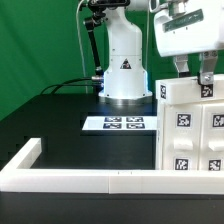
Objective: Assemble cabinet
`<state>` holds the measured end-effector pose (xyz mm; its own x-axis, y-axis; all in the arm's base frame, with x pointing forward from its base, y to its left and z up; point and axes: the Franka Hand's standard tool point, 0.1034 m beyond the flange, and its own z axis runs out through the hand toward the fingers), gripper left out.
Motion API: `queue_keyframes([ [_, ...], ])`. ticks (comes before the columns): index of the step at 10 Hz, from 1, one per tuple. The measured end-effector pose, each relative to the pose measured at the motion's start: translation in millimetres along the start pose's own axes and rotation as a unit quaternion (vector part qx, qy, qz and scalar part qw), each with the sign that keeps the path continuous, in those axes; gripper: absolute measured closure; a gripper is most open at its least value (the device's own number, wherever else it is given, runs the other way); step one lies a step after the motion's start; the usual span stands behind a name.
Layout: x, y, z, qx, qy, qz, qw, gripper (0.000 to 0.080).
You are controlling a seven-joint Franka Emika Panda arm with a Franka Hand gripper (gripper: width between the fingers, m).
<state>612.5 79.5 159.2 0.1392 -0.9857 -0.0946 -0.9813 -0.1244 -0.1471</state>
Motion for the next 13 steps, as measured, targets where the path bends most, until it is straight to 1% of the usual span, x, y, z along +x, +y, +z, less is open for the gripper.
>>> queue_keyframes([
  [1,-1.8,-0.6,-0.3,0.001,-0.001,0.036,0.999,0.0239],
  [2,-3.8,-1.7,-1.0,0.004,-0.006,0.103,0.995,0.0239],
  [3,-4.4,-3.0,-1.4,0.006,-0.011,0.144,0.990,0.0239],
  [5,-4.3,-4.7,-1.7,0.008,-0.020,0.194,0.981,0.0239],
  [7,-2.3,-5.2,-2.5,0.007,-0.029,0.278,0.960,0.0239],
  [9,0.1,-5.0,-2.7,0.006,-0.045,0.317,0.947,0.0239],
  [10,1.4,-5.0,-2.2,0.009,-0.052,0.330,0.943,0.0239],
  [12,0.6,-4.7,-2.9,0.010,-0.054,0.309,0.950,0.0239],
  [13,-1.5,-5.1,-8.3,0.012,-0.058,0.294,0.954,0.0069],
])
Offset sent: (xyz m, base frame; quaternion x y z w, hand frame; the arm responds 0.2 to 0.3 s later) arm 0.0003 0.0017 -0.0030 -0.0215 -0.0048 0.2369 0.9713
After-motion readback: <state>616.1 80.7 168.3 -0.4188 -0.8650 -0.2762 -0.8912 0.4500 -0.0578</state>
